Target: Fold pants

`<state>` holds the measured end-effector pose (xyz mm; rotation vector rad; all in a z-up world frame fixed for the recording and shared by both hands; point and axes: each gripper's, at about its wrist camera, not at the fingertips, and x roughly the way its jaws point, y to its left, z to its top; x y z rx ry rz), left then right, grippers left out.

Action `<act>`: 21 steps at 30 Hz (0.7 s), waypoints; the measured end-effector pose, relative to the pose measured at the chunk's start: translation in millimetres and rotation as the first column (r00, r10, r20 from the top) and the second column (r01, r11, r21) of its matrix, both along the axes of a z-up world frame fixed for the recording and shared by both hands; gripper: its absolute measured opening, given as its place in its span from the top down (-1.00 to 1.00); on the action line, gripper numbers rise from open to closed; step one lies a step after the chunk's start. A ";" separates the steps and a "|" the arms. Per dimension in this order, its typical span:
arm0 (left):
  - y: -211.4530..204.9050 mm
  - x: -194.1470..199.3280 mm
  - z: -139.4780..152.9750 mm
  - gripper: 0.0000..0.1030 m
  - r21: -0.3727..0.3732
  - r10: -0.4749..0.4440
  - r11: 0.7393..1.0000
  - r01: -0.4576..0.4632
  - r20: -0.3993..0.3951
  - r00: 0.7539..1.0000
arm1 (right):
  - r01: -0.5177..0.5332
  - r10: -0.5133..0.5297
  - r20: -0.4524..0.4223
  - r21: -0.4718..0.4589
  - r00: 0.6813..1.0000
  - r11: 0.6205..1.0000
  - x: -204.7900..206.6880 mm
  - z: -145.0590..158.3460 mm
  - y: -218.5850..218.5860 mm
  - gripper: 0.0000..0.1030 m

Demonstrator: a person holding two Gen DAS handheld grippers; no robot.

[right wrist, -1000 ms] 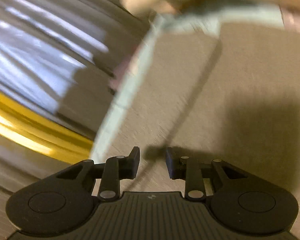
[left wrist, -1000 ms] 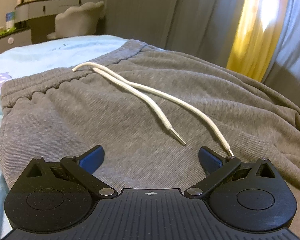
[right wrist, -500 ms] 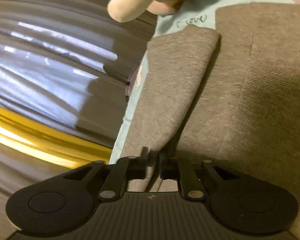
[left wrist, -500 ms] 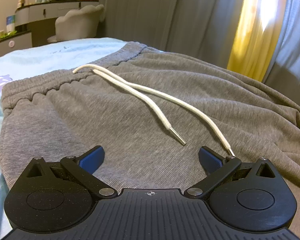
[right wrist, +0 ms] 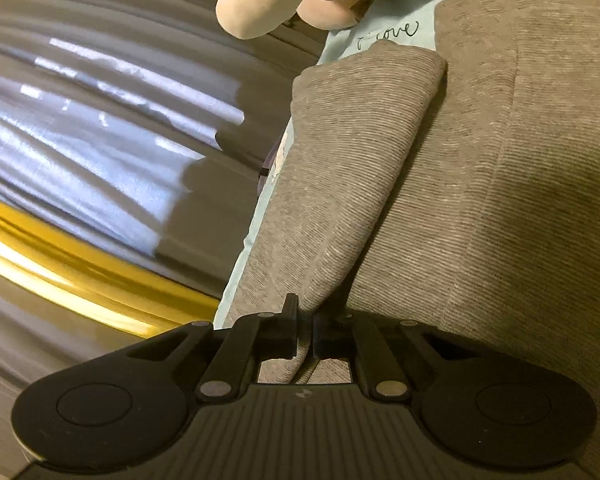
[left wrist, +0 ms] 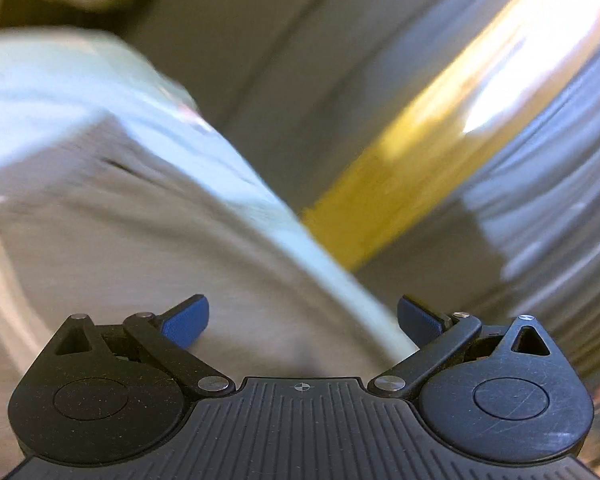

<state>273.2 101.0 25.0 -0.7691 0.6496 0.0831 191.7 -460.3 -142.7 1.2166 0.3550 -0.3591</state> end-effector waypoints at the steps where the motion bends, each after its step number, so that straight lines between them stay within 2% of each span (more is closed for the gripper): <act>1: 0.2 17.4 -1.6 -0.97 -0.052 -0.006 0.999 0.005 -0.016 1.000 | -0.001 0.001 0.004 0.011 1.000 1.000 0.1 -0.8 -1.9 0.89; 2: -1.1 37.9 -4.4 -0.93 -0.088 -0.021 0.996 0.017 -0.045 0.999 | -0.002 0.002 0.008 0.019 1.000 1.000 -0.4 -1.5 -3.0 0.89; 4: -9.6 78.3 -15.2 -0.52 -0.090 -0.058 0.995 0.045 -0.147 0.987 | -0.008 0.008 0.014 0.021 1.000 1.000 -1.2 -3.5 -4.4 0.89; 6: -18.7 104.3 -29.8 -0.49 -0.077 -0.081 0.995 0.064 -0.241 0.967 | -0.011 0.010 0.018 0.011 1.000 1.000 -1.1 -5.0 -4.3 0.89; 8: -27.4 123.9 -44.8 -0.44 -0.069 -0.091 0.995 0.074 -0.300 0.950 | -0.012 0.012 0.020 -0.002 1.000 1.000 0.7 -5.6 -3.2 0.89; 10: -31.4 136.8 -53.4 -0.35 -0.064 -0.069 0.997 0.051 -0.335 0.940 | -0.015 0.016 0.025 -0.023 1.000 1.000 1.7 -6.6 -2.1 0.89; 12: -33.2 148.8 -60.6 -0.44 -0.069 -0.065 0.997 0.042 -0.371 0.926 | -0.018 0.019 0.027 -0.035 0.999 0.999 2.8 -6.9 -1.3 0.90; 14: -33.7 159.0 -69.5 -0.47 -0.076 -0.074 0.996 0.046 -0.424 0.902 | -0.019 0.020 0.031 -0.034 0.999 0.999 3.2 -7.5 -2.0 0.90; 17: -39.0 166.8 -72.9 -0.43 -0.046 -0.054 0.998 0.038 -0.445 0.894 | -0.022 0.023 0.031 -0.043 0.999 0.999 3.7 -8.4 -2.2 0.93; 18: -42.0 166.7 -71.0 -0.08 -0.007 -0.044 0.999 0.046 -0.444 0.895 | -0.022 0.024 0.032 -0.050 0.999 0.999 3.8 -8.0 -2.0 0.93; 19: -48.8 163.2 -68.1 0.64 0.033 -0.037 0.998 0.058 -0.445 0.895 | -0.024 0.025 0.030 -0.055 0.999 0.998 4.1 -7.5 -2.2 0.93; 20: -49.0 159.7 -65.7 0.82 0.054 -0.038 0.996 0.069 -0.441 0.897 | -0.024 0.026 0.029 -0.058 0.999 0.998 4.5 -6.9 -2.5 0.92; 21: -46.7 152.2 -64.9 0.81 0.044 -0.042 0.997 0.068 -0.427 0.903 | -0.026 0.028 0.033 -0.062 0.999 0.998 4.6 -6.1 -2.9 0.91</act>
